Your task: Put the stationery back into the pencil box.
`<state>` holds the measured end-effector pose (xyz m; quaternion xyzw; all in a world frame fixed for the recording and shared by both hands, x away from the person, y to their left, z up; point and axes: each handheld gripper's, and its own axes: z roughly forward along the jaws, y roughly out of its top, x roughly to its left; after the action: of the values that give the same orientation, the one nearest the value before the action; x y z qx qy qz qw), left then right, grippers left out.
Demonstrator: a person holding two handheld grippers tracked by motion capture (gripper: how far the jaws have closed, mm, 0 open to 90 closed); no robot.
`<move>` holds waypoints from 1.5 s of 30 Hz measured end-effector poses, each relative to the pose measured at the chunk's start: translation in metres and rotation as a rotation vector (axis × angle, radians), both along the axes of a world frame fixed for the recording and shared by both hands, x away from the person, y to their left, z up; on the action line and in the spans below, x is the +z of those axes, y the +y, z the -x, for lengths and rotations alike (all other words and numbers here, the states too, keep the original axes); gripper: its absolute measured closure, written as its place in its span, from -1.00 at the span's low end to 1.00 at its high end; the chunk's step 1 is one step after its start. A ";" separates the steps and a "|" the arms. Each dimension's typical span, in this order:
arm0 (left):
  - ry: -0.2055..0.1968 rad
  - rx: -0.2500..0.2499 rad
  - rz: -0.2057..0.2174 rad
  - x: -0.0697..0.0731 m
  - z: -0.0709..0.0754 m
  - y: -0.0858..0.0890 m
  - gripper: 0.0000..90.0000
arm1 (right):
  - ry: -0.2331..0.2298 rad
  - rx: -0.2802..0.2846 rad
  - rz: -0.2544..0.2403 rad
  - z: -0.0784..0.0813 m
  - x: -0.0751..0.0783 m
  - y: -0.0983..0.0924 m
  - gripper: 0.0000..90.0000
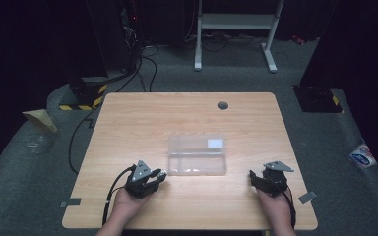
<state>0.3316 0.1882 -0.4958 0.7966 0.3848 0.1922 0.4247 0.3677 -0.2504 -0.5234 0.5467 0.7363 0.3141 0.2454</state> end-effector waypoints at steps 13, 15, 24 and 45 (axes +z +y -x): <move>-0.028 0.008 0.049 0.014 -0.015 -0.007 0.51 | 0.000 -0.003 0.001 0.000 0.000 0.000 -0.26; -0.026 0.006 0.056 0.013 -0.017 -0.010 0.51 | 0.000 -0.003 0.001 0.000 0.000 0.000 -0.26; -0.037 0.029 0.031 0.013 -0.024 -0.019 0.51 | 0.001 -0.003 0.001 0.000 0.000 0.001 -0.26; 0.006 0.039 -0.010 -0.008 -0.052 -0.039 0.51 | 0.001 0.002 -0.003 0.000 0.000 0.000 -0.26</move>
<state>0.3838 0.1492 -0.5034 0.7916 0.4008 0.1998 0.4157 0.3676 -0.2501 -0.5232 0.5464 0.7366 0.3152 0.2437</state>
